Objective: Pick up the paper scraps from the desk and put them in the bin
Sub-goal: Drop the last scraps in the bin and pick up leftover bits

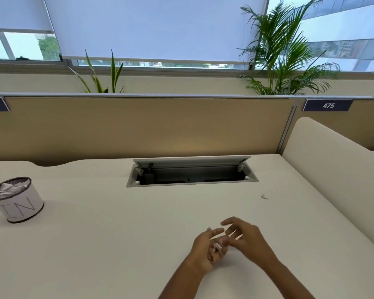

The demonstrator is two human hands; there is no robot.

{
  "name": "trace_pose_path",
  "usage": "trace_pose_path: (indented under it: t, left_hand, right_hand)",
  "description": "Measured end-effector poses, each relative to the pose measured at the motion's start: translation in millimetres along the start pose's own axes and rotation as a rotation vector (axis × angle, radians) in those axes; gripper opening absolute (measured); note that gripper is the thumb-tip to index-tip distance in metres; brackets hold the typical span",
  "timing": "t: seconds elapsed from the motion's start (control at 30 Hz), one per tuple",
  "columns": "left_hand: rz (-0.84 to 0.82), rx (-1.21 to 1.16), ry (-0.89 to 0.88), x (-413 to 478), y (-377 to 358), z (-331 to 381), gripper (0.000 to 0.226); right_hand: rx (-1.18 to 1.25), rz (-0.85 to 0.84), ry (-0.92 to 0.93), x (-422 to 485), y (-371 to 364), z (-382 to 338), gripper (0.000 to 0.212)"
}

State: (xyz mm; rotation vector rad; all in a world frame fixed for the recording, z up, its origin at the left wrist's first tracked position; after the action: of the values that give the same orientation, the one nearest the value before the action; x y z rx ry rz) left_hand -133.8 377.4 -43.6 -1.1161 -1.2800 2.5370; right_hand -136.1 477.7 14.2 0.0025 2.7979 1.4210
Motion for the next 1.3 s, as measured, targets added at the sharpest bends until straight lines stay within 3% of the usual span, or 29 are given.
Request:
trace_pose_path:
  t: [0.13,0.2,0.37,0.43,0.5,0.63,0.73,0.97,1.1,1.2,1.3]
  left_hand:
    - [0.114,0.015,-0.074,6.3,9.7,10.9,0.027]
    - [0.14,0.029,-0.097,7.8,13.3,15.5,0.024]
    - [0.196,0.133,-0.159,15.0,19.6,28.8,0.042]
    - [0.203,0.196,-0.186,15.1,24.1,33.9,0.05]
    - [0.179,0.203,-0.212,13.2,27.9,37.6,0.053]
    - [0.164,0.172,-0.271,4.3,37.5,42.2,0.042]
    - [0.159,0.209,-0.321,-5.3,42.3,46.2,0.036]
    - [0.157,0.286,-0.366,-33.3,56.2,54.2,0.026]
    - [0.137,0.204,-0.384,-54.6,76.0,66.0,0.039]
    - [0.167,0.036,-0.326,-64.8,106.2,78.5,0.037]
    - [0.141,-0.062,-0.268,-78.0,127.0,96.2,0.034]
  right_hand:
    - [-0.159,0.254,-0.08,39.0,44.2,43.9,0.017]
    - [-0.297,0.299,-0.145,61.7,59.1,73.6,0.023]
    - [-0.596,0.044,-0.303,99.8,57.0,131.1,0.048]
    - [-0.673,-0.036,-0.311,101.3,49.3,137.3,0.046]
    - [-0.717,-0.007,-0.279,97.6,44.0,133.3,0.037]
    - [-0.579,0.155,-0.2,73.6,28.2,99.3,0.018]
    - [-0.33,0.189,-0.109,49.1,-0.5,61.2,0.016]
    - [0.208,0.089,-0.086,-0.8,-78.6,-37.8,0.018]
    - [0.233,0.087,-0.062,-12.5,-108.8,-84.8,0.02]
    - [0.221,0.092,-0.019,-19.7,-123.5,-114.8,0.023]
    - [0.223,-0.005,0.041,-28.9,-155.7,-148.3,0.025]
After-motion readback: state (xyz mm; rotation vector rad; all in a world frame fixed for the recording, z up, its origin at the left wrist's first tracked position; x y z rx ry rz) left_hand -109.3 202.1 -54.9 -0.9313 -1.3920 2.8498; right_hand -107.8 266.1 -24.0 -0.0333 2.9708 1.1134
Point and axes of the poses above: each hand's wrist, its own x-axis towards the middle knuckle, its own y-axis out of the back of the hand, z = x × y, the point moved 8 cm from there along x, towards the middle knuckle, and after that the axes turned 15 degrees about -x, right-handed, at the moved point
